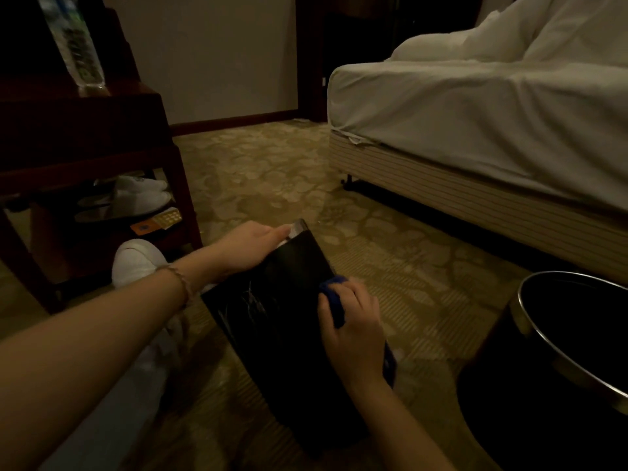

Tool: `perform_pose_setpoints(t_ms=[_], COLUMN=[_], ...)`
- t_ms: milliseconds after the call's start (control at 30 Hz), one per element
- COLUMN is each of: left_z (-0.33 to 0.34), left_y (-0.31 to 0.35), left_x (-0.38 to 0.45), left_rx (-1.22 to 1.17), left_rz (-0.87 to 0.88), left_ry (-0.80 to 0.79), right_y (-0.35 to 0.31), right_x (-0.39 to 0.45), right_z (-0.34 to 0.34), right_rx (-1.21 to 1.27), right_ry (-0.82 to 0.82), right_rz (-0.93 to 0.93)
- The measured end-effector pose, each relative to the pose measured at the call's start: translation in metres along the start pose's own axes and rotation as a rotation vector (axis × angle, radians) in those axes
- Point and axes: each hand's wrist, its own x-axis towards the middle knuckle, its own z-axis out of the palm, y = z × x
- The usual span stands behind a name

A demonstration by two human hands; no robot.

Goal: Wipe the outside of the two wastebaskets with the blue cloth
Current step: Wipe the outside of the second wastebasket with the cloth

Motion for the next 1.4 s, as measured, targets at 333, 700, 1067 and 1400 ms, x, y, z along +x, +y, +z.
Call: perform_pose_setpoints(t_ms=[333, 700, 1067, 1400], left_z=[-0.013, -0.002, 0.015, 0.023], left_y=[0.043, 0.031, 0.014, 0.019], left_x=[0.007, 0.015, -0.036, -0.023], left_rx=[0.287, -0.004, -0.475, -0.518], left_rz=[-0.124, -0.252, -0.144, -0.352], left_ry=[-0.014, -0.004, -0.154, 0.028], right_y=[0.009, 0.008, 0.050, -0.025], right_x=[-0.030, -0.057, -0.034, -0.032], right_z=[-0.007, -0.004, -0.015, 0.015], right_rx=[-0.084, -0.115, 0.018, 0.035], right_ry=[-0.045, 0.011, 0.100, 0.059], right_rz=[-0.041, -0.104, 0.349, 0.086])
